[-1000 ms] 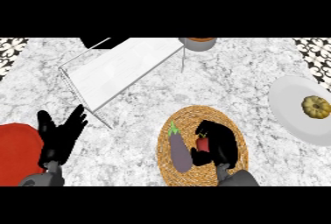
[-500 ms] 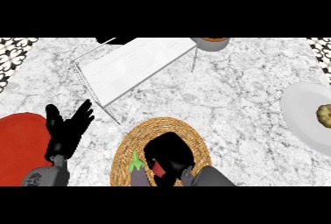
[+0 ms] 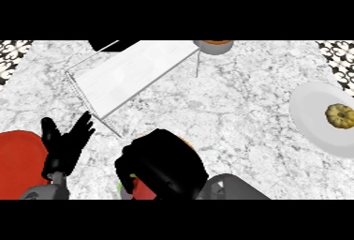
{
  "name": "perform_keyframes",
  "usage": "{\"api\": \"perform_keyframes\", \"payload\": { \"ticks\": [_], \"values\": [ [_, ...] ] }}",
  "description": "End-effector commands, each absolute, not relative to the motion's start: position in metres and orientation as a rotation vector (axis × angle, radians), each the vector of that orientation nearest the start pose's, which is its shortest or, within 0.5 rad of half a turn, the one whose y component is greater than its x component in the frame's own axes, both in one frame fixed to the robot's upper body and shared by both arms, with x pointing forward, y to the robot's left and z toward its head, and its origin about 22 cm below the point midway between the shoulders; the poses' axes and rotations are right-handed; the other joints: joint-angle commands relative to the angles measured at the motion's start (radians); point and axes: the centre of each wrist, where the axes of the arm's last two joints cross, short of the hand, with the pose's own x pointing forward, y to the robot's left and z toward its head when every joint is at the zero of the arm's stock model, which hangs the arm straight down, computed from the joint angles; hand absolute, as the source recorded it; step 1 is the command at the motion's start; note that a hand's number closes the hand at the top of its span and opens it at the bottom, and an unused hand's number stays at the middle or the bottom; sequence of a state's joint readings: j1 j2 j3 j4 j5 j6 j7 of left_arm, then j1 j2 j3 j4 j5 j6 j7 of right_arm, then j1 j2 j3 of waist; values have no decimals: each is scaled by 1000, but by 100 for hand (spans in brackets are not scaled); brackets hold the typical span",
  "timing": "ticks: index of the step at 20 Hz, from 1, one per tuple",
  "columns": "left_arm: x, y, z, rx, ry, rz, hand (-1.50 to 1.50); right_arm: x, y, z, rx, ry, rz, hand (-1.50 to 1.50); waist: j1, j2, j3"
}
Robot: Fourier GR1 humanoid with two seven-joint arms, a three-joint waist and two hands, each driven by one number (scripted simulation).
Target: Pick the bell pepper from the placemat and place it in the tiered shelf
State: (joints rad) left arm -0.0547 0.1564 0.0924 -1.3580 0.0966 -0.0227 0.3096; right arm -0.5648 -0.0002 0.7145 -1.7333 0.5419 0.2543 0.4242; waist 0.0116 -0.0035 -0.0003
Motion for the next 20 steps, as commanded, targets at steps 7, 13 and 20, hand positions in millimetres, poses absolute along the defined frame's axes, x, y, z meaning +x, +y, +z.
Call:
{"api": "perform_keyframes", "payload": {
  "ticks": [7,13,20],
  "values": [
    [249,292,-17,91,-1109,25,0,239,-47,284,-185,-1944,1155,150,-1,0,0],
    [254,296,-25,103,-1114,24,0,271,-32,329,-200,-1927,1061,150,-1,4,-1],
    [247,298,-22,67,-1116,1,0,331,-29,374,-221,-1911,964,150,20,8,-1]
  ]
}}
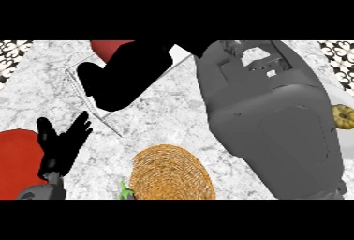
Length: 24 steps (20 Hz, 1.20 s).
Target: Pick the bell pepper from the placemat and place it in the tiered shelf
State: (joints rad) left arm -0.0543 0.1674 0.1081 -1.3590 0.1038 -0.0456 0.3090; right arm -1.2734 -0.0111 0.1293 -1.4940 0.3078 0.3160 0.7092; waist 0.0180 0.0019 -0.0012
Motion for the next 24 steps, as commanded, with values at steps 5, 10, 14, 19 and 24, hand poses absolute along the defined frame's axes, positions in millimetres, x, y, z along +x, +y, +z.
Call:
{"api": "perform_keyframes", "payload": {
  "ticks": [5,10,14,19,24],
  "values": [
    [242,293,-19,77,-1112,-3,0,353,-17,371,-249,-1924,991,150,9,1,0],
    [252,299,-22,73,-1113,38,0,385,-19,359,-247,-1875,1105,150,7,3,0],
    [251,289,-26,87,-1117,28,0,387,12,356,-288,-1886,1167,150,13,5,0],
    [255,296,-27,111,-1135,-3,0,415,6,327,-324,-1906,1150,150,22,12,-1],
    [259,280,-27,61,-1142,20,0,422,17,324,-337,-1905,1120,150,32,15,-1]
  ]
}}
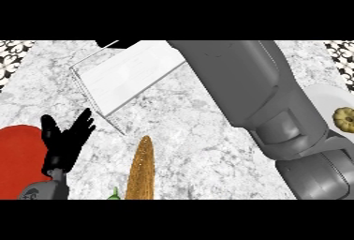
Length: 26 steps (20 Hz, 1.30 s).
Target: Pick the bell pepper from the placemat and place it in the tiered shelf
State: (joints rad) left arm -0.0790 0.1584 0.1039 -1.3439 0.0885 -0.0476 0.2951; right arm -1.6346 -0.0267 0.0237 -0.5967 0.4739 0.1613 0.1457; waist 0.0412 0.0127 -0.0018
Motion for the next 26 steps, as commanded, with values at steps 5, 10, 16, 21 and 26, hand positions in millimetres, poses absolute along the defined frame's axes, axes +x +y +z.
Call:
{"api": "perform_keyframes", "payload": {
  "ticks": [5,10,16,21,26],
  "values": [
    [256,283,-22,75,-1111,-11,0,427,20,315,-354,-1921,1112,150,12,2,0],
    [273,261,-24,63,-1138,15,0,433,16,307,-278,-1977,1114,150,5,7,-1],
    [254,281,-22,64,-1124,0,0,438,9,312,-291,-1965,1135,150,4,-1,0],
    [250,283,-36,69,-1116,16,0,440,12,300,-294,-1924,1047,150,18,8,-1],
    [260,272,-37,70,-1133,-1,0,435,17,322,-143,-1917,842,-150,10,6,-1]
  ]
}}
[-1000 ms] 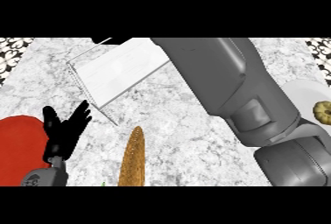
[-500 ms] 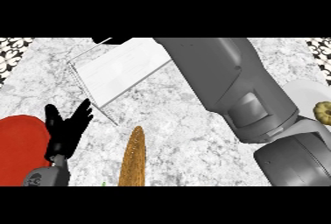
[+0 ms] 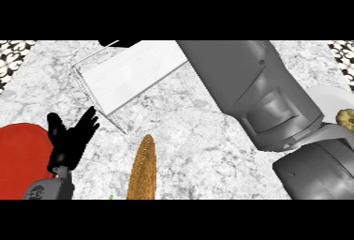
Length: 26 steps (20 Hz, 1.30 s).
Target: Pick the bell pepper from the placemat and place it in the tiered shelf
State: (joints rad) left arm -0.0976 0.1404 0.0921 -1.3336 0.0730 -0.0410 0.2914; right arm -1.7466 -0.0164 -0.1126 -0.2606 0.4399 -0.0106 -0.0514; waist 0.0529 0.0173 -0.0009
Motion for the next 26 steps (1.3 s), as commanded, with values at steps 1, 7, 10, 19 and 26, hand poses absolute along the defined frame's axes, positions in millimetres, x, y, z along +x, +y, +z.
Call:
{"api": "perform_keyframes", "payload": {
  "ticks": [1,7,10,19,26],
  "values": [
    [256,283,-32,63,-1130,2,0,443,2,315,-107,-1914,812,-150,-3,-1,-1],
    [270,276,-18,76,-1134,12,0,447,-10,323,101,-1876,622,-150,-12,-4,0],
    [273,273,-22,83,-1140,-13,0,452,-19,317,176,-1851,512,-150,-11,3,-1],
    [257,288,-19,66,-1139,-23,0,465,-90,358,-80,-1879,160,-150,12,3,-1],
    [256,271,-24,66,-1128,-16,0,474,-168,364,-47,-1820,-12,-150,13,7,0]
  ]
}}
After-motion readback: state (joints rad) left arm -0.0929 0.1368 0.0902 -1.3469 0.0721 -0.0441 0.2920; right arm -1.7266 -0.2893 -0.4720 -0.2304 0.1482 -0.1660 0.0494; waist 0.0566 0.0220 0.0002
